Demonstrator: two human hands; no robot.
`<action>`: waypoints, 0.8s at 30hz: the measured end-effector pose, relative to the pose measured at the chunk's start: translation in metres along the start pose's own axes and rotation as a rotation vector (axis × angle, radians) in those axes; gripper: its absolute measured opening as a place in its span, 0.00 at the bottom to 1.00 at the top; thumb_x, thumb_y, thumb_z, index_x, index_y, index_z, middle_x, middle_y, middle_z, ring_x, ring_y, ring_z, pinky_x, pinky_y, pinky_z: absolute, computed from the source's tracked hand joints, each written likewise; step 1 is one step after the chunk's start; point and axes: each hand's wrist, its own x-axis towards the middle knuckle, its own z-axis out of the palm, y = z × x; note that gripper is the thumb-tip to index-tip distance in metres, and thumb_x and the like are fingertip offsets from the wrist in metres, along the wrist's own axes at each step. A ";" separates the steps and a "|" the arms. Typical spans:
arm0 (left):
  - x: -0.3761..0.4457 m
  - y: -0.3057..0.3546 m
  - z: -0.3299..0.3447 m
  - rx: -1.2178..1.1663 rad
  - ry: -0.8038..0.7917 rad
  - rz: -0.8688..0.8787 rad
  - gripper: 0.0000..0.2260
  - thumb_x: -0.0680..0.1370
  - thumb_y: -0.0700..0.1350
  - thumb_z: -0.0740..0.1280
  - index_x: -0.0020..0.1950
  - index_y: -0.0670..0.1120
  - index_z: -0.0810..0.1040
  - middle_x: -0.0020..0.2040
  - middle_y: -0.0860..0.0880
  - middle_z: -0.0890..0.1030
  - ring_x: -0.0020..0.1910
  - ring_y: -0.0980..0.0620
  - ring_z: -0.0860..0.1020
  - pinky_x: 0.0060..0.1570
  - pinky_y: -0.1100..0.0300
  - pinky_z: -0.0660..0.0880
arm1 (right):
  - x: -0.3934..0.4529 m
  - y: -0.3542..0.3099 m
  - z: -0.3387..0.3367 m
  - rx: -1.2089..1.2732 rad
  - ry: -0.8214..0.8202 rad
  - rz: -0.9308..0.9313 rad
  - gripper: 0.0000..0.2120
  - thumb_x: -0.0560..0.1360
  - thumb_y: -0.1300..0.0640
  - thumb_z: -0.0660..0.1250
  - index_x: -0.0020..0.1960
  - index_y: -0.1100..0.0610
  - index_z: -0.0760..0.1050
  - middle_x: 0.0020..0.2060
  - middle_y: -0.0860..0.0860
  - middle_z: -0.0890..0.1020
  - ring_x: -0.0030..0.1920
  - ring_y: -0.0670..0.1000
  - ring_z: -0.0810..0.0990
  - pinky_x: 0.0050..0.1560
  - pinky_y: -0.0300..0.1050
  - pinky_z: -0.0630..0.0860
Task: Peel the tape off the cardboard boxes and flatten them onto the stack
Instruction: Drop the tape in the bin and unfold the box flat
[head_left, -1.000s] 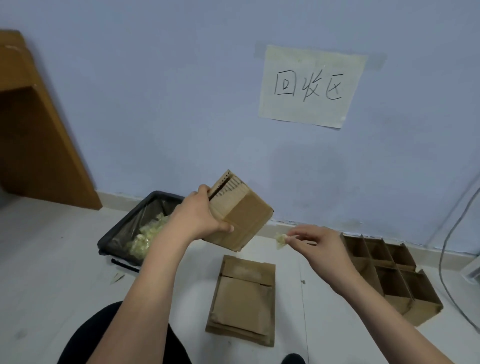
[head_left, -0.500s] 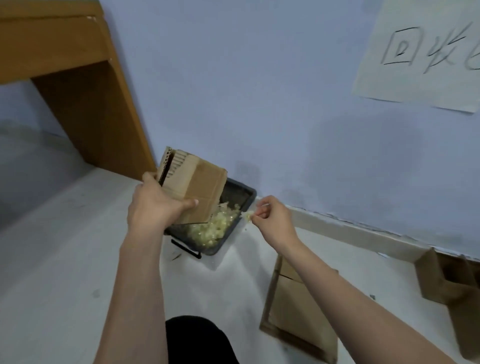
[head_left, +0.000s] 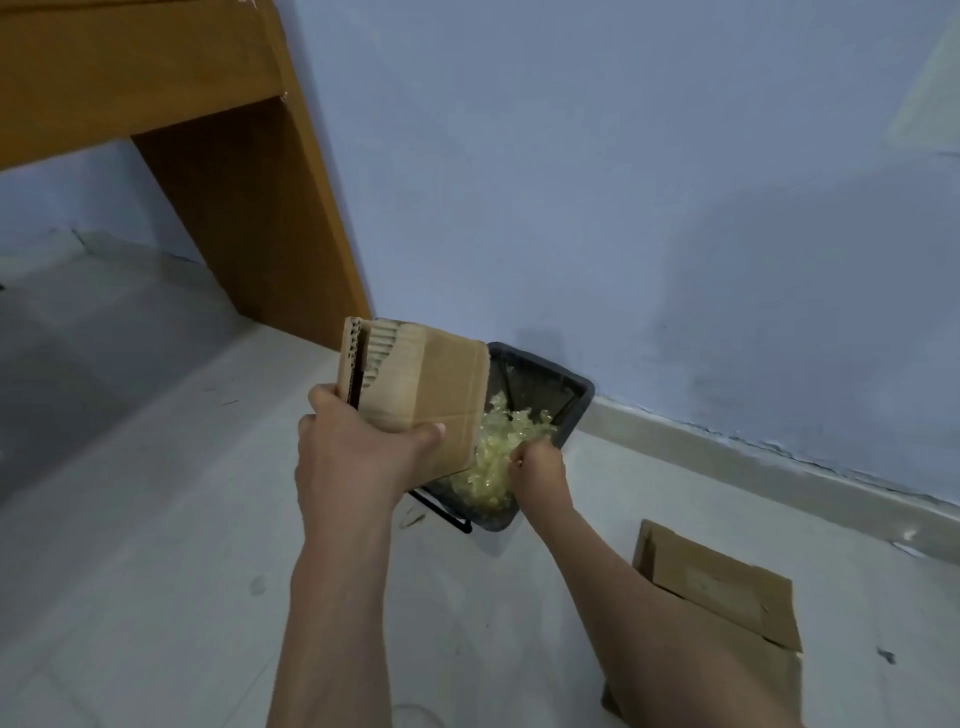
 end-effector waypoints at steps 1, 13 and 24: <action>0.000 0.000 0.000 -0.006 -0.009 0.001 0.40 0.65 0.53 0.82 0.70 0.48 0.65 0.64 0.45 0.74 0.60 0.42 0.75 0.60 0.43 0.77 | 0.001 0.001 0.003 -0.035 0.002 -0.001 0.09 0.79 0.65 0.60 0.51 0.65 0.79 0.49 0.58 0.80 0.44 0.52 0.73 0.45 0.44 0.73; -0.008 0.006 0.000 -0.054 -0.027 0.019 0.42 0.66 0.53 0.82 0.73 0.48 0.64 0.66 0.46 0.74 0.65 0.44 0.74 0.62 0.43 0.77 | 0.002 -0.011 0.012 -0.049 -0.065 0.067 0.17 0.80 0.66 0.58 0.34 0.53 0.65 0.33 0.48 0.69 0.35 0.48 0.69 0.44 0.44 0.69; -0.006 0.005 0.000 -0.027 -0.023 0.042 0.42 0.66 0.54 0.82 0.73 0.46 0.63 0.66 0.45 0.74 0.65 0.43 0.74 0.62 0.43 0.76 | -0.007 -0.013 -0.006 0.410 0.166 0.254 0.12 0.73 0.58 0.73 0.46 0.57 0.70 0.40 0.51 0.75 0.40 0.51 0.74 0.40 0.45 0.72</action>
